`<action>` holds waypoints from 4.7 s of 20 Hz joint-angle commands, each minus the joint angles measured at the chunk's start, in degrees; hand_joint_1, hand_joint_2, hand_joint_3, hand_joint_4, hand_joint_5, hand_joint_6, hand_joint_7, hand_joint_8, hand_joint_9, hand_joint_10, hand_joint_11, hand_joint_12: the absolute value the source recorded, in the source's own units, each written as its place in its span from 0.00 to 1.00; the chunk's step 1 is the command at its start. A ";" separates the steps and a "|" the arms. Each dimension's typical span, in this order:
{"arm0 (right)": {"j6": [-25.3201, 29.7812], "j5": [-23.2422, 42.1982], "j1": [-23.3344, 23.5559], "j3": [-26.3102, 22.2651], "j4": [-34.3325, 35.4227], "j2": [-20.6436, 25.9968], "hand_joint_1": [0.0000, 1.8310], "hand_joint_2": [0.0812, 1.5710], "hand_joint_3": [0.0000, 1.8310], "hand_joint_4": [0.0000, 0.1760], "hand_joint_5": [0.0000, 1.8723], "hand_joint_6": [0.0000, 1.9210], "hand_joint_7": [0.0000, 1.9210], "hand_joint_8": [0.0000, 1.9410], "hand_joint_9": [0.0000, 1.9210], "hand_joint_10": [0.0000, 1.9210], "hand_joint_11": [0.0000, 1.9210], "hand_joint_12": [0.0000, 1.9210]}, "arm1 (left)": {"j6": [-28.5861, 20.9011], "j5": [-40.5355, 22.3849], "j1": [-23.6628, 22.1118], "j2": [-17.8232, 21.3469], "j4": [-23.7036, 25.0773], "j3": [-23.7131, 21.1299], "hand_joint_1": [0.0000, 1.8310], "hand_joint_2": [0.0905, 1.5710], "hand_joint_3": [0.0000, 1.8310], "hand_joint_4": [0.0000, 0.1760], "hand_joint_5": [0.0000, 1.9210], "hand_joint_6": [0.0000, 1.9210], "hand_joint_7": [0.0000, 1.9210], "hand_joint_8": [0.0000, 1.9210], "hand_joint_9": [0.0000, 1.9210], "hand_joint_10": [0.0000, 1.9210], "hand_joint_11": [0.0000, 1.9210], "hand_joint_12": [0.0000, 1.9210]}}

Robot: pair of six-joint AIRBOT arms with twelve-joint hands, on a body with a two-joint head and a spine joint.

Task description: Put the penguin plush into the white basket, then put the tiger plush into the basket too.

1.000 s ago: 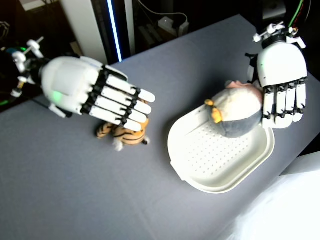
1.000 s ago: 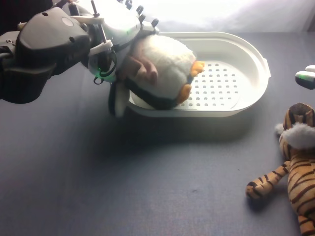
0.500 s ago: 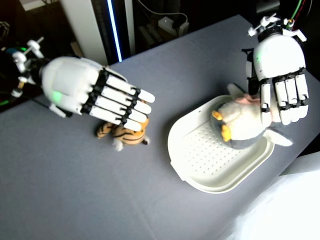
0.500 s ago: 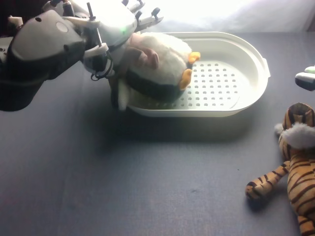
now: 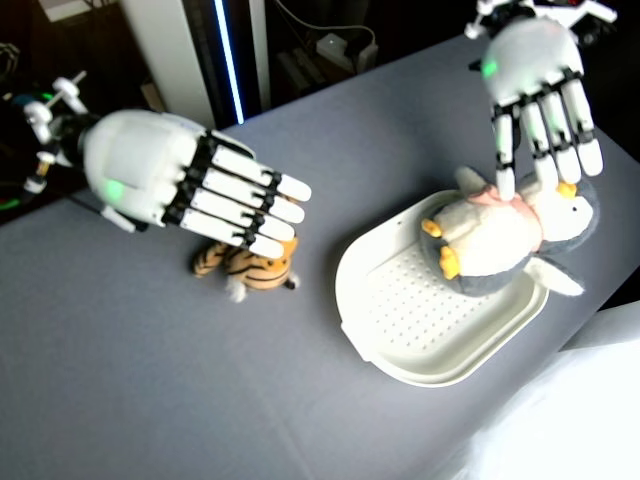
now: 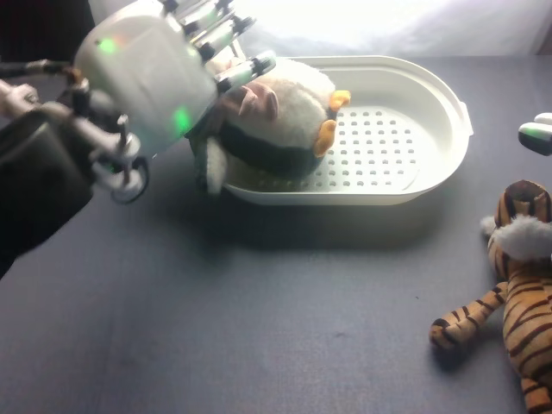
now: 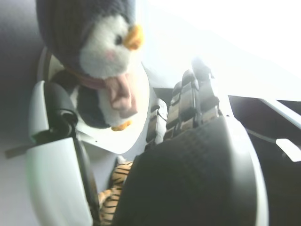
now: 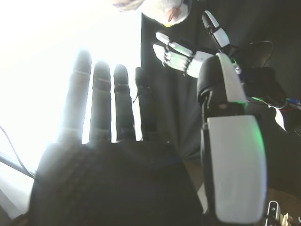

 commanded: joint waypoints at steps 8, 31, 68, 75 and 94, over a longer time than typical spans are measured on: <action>0.58 7.84 -0.36 -0.27 0.59 0.02 0.42 0.70 0.00 0.08 0.16 0.00 0.13 0.00 0.15 0.00 0.18 0.02 | 0.70 -21.19 9.39 5.86 10.72 -3.58 0.49 0.55 0.00 1.00 0.00 0.00 0.00 0.00 0.00 0.00 0.03 0.01; 0.78 8.08 -0.85 -0.59 0.84 -0.09 0.42 0.70 0.00 0.00 0.17 0.00 0.15 0.00 0.17 0.00 0.20 0.02 | 0.70 -52.88 38.41 10.02 11.20 -10.82 0.50 0.50 0.00 1.00 0.00 0.00 0.00 0.00 0.00 0.00 0.01 0.00; -2.19 19.40 -12.20 -8.21 -2.58 9.93 0.40 0.70 0.00 0.54 0.23 0.00 0.26 0.00 0.31 0.00 0.14 0.45 | -88.10 -54.43 40.32 8.41 9.32 -9.68 0.51 0.55 0.01 1.00 0.00 0.00 0.00 0.00 0.00 0.00 0.02 0.01; -2.76 12.45 -14.75 -7.44 -2.35 11.03 0.40 0.70 0.00 0.56 0.24 0.00 0.27 0.00 0.31 0.00 0.12 0.48 | -88.23 -54.51 40.32 7.78 9.15 -9.48 0.51 0.56 0.01 1.00 0.00 0.00 0.00 0.00 0.00 0.00 0.01 0.00; -3.35 -5.45 -5.87 -4.87 -11.15 6.28 0.51 0.59 0.00 0.04 0.27 0.00 0.32 0.00 0.37 0.00 0.17 0.43 | -89.02 -54.37 40.32 6.64 8.54 -9.25 0.48 0.59 0.00 1.00 0.00 0.00 0.00 0.00 0.00 0.00 0.01 0.00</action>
